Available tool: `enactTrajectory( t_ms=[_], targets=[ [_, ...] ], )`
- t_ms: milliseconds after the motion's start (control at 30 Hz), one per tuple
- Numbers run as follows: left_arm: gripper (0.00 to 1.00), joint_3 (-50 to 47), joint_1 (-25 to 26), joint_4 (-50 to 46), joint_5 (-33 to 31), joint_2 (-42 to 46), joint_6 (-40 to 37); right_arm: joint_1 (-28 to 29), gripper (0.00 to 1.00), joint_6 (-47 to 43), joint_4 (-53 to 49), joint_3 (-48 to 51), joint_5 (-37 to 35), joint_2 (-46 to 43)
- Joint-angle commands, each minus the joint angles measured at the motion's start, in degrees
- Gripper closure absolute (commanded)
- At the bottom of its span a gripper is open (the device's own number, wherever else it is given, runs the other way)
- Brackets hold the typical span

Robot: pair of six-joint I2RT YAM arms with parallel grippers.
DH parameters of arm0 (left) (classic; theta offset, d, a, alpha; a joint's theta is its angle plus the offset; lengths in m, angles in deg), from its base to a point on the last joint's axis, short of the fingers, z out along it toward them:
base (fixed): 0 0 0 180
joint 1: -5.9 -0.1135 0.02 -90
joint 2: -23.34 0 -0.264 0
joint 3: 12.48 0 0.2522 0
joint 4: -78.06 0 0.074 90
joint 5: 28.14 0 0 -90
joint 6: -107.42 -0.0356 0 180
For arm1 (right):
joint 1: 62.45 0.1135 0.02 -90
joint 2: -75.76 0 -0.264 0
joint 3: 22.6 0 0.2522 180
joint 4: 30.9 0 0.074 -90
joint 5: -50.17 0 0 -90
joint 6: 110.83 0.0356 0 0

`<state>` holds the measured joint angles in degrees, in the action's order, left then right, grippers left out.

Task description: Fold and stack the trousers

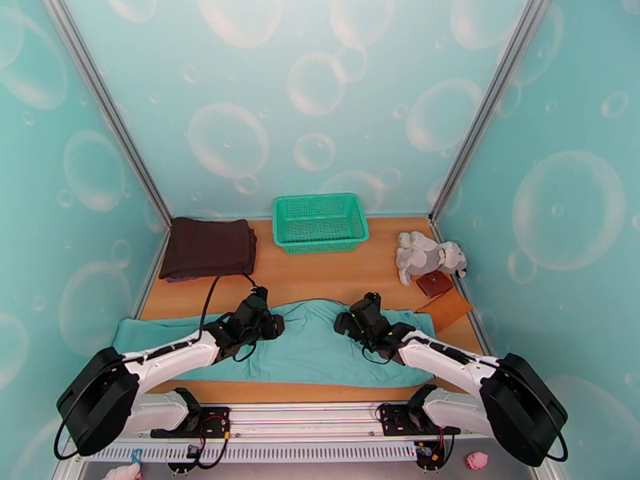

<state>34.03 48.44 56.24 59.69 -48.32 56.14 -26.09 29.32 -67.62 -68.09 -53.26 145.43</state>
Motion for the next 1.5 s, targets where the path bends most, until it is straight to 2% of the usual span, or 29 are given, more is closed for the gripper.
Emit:
enactTrajectory(
  t_ms=[0, 100, 200, 267, 333, 400, 467, 500, 600, 700, 833, 933, 1067, 1233, 1467],
  targets=[
    [0.59, 3.8, -2.3, -6.6, -2.9, 1.1, -5.8, 3.3, 0.01, -9.9, -4.7, -10.2, -8.5, 2.0],
    [0.62, 7.1, -7.5, -7.6, 3.3, -3.5, -11.4, 5.3, 0.01, -22.9, 2.2, -16.5, -5.8, 6.9],
    [0.64, 9.7, -9.2, -9.1, 5.9, -6.9, -13.5, 8.2, 0.01, -33.4, 10.5, -17.3, -12.3, 9.8],
    [0.64, 9.4, -9.1, -9.7, 4.2, -5.9, -11.0, 8.3, 0.01, -39.5, 18.2, -14.9, -11.6, 10.4],
    [0.65, 6.9, -8.7, -10.3, 2.6, -2.7, -5.3, 7.8, 0.01, -44.3, 23.3, -14.2, -9.2, 11.9],
    [0.65, 2.7, -7.9, -12.5, -1.2, 2.7, 1.4, 7.3, 0.01, -49.4, 22.8, -17.0, -4.2, 15.1],
    [0.65, -1.6, -7.4, -13.5, -2.2, 8.7, 6.1, 7.0, 0.06, -56.1, 20.6, -20.4, 5.5, 18.0],
    [0.65, -3.5, -7.2, -13.9, -1.6, 11.5, 8.0, 7.0, 0.11, -60.7, 18.7, -22.0, 12.3, 19.8],
    [0.65, -8.2, -7.0, -13.1, 4.5, 15.2, 10.1, 7.8, 0.23, -68.8, 14.9, -26.2, 17.2, 24.5],
    [0.65, -9.6, -5.7, -14.2, 10.1, 14.3, 9.2, 8.4, 0.29, -72.0, 11.8, -29.6, 16.8, 28.6],
    [0.65, -9.3, -1.8, -17.6, 9.5, 13.3, 10.3, 8.5, 0.33, -73.8, 11.3, -31.0, 17.4, 31.0],
    [0.65, -8.2, 0.4, -21.3, 5.3, 11.4, 13.0, 8.4, 0.36, -74.3, 10.5, -31.8, 16.7, 32.0],
    [0.65, -8.5, 2.0, -22.3, 3.3, 8.7, 14.4, 7.4, 0.41, -75.3, 5.1, -35.5, 19.5, 35.8],
    [0.65, -8.4, 4.2, -25.1, 0.2, 7.3, 16.9, 7.2, 0.41, -75.6, 3.7, -37.9, 18.0, 39.3],
    [0.65, -8.2, 5.6, -27.6, -1.6, 7.2, 18.5, 6.2, 0.58, -77.0, 0.7, -39.9, 19.5, 41.7]
  ],
)
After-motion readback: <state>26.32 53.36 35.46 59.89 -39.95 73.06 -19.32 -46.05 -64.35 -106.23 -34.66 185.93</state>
